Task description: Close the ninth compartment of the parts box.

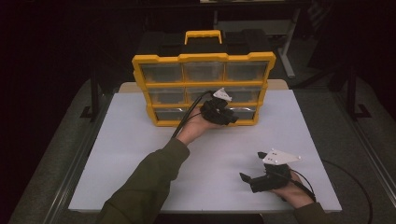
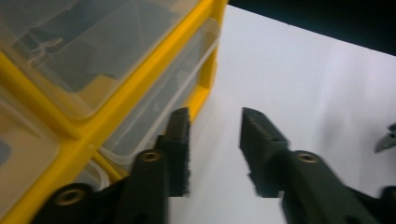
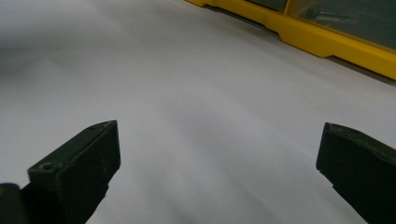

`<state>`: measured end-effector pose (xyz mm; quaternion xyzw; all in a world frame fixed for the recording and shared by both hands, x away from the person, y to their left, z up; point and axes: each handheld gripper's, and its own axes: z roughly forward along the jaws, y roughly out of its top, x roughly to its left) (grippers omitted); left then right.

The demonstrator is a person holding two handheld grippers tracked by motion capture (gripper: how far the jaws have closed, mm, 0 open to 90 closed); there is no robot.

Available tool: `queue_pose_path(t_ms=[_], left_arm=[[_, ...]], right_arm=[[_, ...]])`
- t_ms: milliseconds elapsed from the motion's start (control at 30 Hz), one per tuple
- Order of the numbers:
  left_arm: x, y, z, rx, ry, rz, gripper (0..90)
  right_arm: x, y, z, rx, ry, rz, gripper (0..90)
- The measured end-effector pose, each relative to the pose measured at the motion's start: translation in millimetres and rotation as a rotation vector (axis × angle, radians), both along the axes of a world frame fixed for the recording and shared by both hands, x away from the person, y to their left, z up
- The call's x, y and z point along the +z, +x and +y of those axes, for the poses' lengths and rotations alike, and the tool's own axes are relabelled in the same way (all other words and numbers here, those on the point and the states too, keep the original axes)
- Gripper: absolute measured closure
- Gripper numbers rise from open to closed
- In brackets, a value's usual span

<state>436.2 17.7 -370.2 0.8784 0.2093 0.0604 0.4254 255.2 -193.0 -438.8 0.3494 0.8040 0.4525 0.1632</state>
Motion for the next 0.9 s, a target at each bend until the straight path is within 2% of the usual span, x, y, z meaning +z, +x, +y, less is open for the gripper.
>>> queue_pose_path(t_ms=[367, 633, 733, 800, 900], left_arm=[[-0.1, -7.5, 7.7, -0.056, -0.026, 0.047, 37.2], [-5.6, -15.7, 14.8, -0.053, 0.003, 0.028, 19.5], [-5.2, -17.6, 18.9, -0.055, -0.003, 0.025, 13.2], [-5.6, -19.8, 20.6, -0.052, -0.025, 0.027, 11.0], [-6.3, -22.9, 23.4, -0.072, -0.021, 0.026, 3.9]], right_arm=[[-0.4, -0.7, 1.2, -0.003, -0.003, 0.010, 0.0], [-0.5, -0.7, 1.2, -0.001, -0.006, 0.005, 0.0], [-0.6, -1.1, 1.6, 0.003, -0.008, 0.004, 0.0], [-0.6, -1.1, 1.7, 0.001, -0.008, 0.005, 0.0], [-0.4, -1.1, 1.9, 0.003, -0.010, 0.008, 0.0]])
